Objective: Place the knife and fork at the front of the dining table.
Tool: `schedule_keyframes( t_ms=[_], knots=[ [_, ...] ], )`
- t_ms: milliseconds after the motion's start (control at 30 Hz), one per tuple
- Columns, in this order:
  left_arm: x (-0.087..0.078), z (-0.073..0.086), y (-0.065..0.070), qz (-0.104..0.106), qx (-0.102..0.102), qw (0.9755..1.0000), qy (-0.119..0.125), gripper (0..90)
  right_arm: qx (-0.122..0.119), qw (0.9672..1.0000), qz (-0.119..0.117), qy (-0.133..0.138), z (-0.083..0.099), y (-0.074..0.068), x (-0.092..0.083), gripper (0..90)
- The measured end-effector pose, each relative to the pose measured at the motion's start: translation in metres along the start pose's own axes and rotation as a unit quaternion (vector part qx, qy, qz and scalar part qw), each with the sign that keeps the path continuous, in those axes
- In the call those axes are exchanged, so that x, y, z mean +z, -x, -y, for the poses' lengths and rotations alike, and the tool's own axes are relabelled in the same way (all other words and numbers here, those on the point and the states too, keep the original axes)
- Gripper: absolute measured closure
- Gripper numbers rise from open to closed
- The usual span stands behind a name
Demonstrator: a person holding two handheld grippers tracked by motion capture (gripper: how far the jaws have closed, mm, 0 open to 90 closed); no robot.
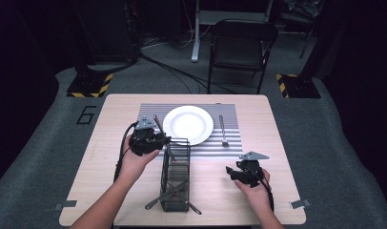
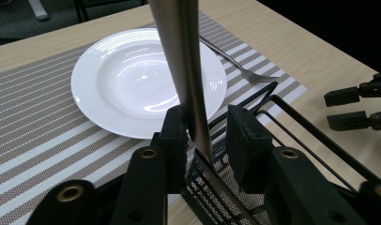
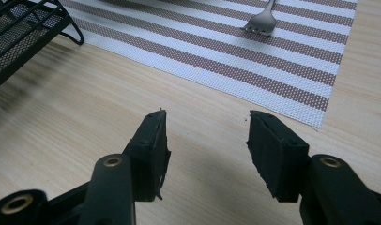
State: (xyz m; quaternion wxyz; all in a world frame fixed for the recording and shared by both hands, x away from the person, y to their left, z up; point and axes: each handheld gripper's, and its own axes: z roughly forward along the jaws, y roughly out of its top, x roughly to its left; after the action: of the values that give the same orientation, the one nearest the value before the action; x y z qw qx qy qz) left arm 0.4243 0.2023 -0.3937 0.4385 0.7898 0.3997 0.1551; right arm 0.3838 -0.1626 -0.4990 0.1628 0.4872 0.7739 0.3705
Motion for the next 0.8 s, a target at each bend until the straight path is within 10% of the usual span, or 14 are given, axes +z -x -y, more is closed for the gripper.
schedule_keyframes(
  t_ms=[800],
  knots=[
    [0.011,0.001,0.024,0.014,0.047,0.9987,0.013,80.8,0.0,1.0,-0.004,0.001,0.0,0.0,0.001,47.4]
  ],
)
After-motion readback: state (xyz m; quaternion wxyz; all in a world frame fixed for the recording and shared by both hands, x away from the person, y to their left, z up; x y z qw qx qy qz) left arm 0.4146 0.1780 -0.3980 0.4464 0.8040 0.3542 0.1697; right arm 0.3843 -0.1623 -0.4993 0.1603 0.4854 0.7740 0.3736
